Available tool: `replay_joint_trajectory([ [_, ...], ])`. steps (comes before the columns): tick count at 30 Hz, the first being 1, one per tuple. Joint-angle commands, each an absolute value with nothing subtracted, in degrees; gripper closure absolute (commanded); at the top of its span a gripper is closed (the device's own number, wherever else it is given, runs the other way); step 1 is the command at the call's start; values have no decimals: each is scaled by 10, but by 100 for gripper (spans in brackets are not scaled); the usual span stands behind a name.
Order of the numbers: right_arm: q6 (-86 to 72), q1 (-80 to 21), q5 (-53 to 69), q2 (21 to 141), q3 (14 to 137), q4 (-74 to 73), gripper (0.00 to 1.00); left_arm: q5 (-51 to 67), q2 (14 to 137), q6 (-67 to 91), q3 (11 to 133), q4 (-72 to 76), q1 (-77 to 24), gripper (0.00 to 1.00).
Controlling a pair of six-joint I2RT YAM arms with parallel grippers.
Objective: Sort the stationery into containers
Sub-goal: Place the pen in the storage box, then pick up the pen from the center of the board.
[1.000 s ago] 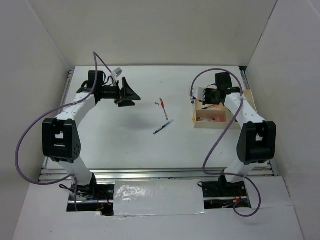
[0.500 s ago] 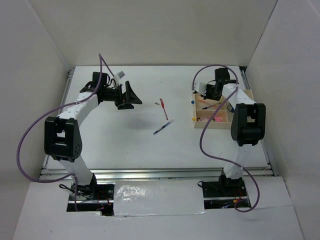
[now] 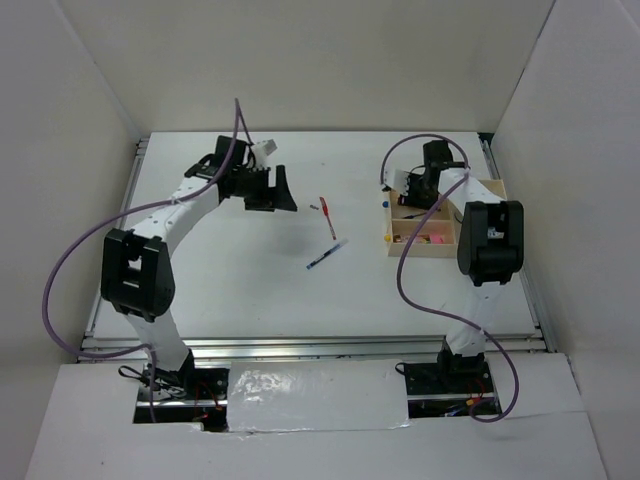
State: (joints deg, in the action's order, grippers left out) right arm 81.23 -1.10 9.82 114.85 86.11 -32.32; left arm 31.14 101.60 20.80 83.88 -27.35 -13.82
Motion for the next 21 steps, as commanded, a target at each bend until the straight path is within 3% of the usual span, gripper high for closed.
replay_joint_trajectory([
  [1,790,-23,98,1129,897,-335,46,156,1031,144,877,-288,-198,13],
  [6,763,-21,116,1081,900,-354,45,122,1057,8,883,-319,-273,25],
  [14,615,13,220,975,945,-404,45,118,1013,-47,741,-213,-327,40],
  [21,408,49,336,870,921,-417,45,57,1062,-47,754,-180,-378,43],
])
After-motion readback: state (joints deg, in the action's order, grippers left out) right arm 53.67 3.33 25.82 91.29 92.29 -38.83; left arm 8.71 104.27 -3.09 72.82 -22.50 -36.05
